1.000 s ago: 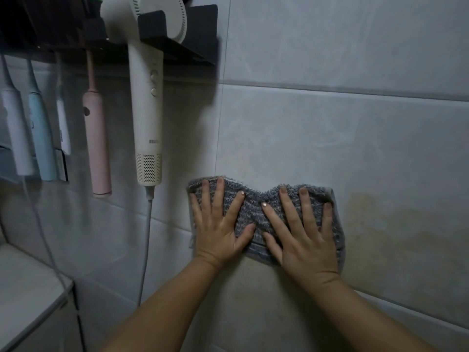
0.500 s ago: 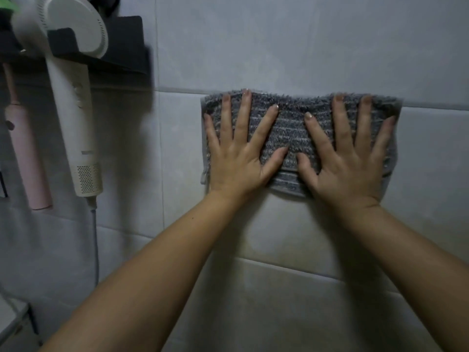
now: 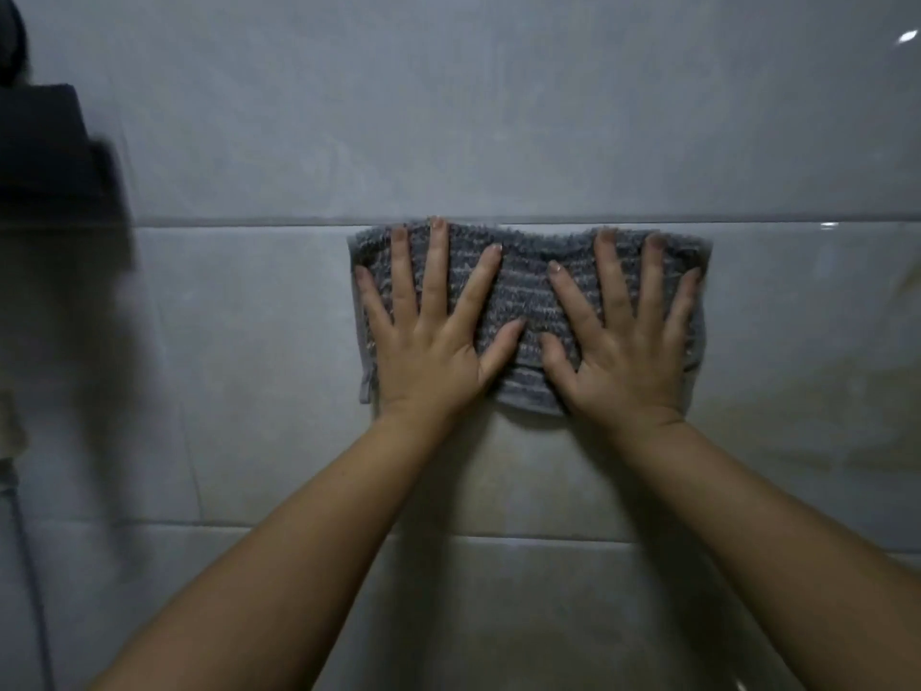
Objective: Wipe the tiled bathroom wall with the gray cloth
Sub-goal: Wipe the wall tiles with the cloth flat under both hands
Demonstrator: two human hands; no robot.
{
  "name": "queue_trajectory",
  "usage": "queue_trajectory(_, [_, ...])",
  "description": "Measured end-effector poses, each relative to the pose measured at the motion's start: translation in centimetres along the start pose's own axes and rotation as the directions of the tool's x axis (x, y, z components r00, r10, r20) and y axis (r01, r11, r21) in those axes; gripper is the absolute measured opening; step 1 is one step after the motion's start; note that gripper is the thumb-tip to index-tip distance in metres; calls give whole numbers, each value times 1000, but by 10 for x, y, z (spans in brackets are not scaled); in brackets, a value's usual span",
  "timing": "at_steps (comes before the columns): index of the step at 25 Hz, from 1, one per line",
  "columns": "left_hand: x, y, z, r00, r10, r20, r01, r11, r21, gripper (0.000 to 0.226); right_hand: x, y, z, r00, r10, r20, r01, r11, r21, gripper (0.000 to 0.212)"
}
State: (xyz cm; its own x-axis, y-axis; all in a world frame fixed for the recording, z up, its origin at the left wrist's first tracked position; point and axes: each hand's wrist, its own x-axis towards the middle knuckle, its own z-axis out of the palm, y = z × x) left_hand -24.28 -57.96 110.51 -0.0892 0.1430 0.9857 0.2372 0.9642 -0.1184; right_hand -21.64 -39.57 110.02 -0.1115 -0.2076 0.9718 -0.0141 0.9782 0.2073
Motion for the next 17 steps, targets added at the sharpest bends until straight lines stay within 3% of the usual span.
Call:
queue_trajectory(5, [-7,57,4,999,47,14,-46,998,-41,62,-32,42,-8,994,107,26,-107,994,-12,59])
queue_trajectory(8, [-47,68,9,992,114,56,-113,993,-29,64,-77,45,-9,994,71,87,-69,997,-21,60])
queue_trajectory(11, [-39,80,10,995,97,37,-95,994,-50,64,-69,57,-12,996,33,82,-34,999,3,61])
queue_trajectory(17, [41,144,10,1000,-15,-5,15,998,-56,62,-13,127,-23,986,166,6,-166,986,-28,55])
